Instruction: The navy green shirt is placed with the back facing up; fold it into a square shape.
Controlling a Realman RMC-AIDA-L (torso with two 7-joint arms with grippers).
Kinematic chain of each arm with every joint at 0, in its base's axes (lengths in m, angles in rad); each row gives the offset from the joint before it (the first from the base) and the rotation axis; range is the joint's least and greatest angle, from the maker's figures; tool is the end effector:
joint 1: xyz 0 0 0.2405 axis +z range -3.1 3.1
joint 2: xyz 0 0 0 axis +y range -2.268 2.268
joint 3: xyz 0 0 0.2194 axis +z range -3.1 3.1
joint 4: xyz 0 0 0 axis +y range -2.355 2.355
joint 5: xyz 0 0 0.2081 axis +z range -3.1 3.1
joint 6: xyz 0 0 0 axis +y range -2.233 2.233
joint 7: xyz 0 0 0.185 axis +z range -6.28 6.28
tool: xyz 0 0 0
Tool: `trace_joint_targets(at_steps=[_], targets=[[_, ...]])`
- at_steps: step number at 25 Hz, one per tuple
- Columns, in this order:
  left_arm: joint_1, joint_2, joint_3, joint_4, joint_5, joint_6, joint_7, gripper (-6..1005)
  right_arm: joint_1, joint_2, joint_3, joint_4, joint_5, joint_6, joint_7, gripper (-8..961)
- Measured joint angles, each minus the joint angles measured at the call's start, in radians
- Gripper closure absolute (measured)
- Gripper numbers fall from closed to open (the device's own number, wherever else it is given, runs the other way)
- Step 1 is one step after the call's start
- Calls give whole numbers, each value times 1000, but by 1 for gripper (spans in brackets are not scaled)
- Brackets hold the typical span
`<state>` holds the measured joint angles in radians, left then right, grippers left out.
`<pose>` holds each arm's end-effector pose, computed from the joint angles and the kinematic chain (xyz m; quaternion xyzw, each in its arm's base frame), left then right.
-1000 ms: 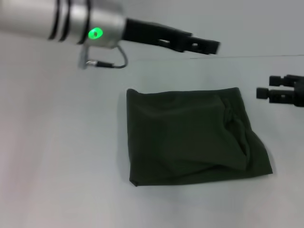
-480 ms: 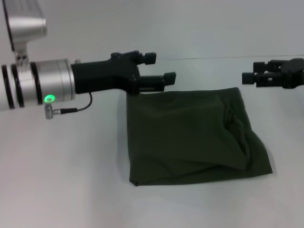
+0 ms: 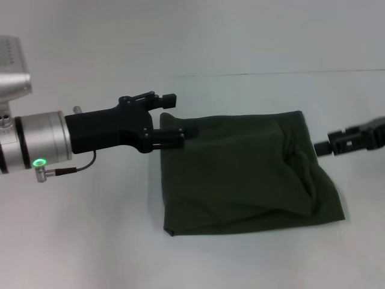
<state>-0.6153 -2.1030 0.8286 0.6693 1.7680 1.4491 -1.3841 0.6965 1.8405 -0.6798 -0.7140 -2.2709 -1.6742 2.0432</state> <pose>-0.1554 0.3625 -0.0214 -0.9271 -0.1639 -0.3032 0.1474 0.2286 0.3618 0.0636 -0.9000 0.4157 0.0927 0.0926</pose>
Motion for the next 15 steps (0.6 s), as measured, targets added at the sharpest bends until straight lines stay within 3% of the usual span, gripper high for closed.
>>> trace_joint_targets(at_steps=[7,15], targets=[[10,-4,-32,-1,-8,10,33,106,15,-14,7,-1,-120,-38,131,86],[12,-15,-36,-1,-8,7,75,107,6,-16,8,36,-154,-97,242,86]])
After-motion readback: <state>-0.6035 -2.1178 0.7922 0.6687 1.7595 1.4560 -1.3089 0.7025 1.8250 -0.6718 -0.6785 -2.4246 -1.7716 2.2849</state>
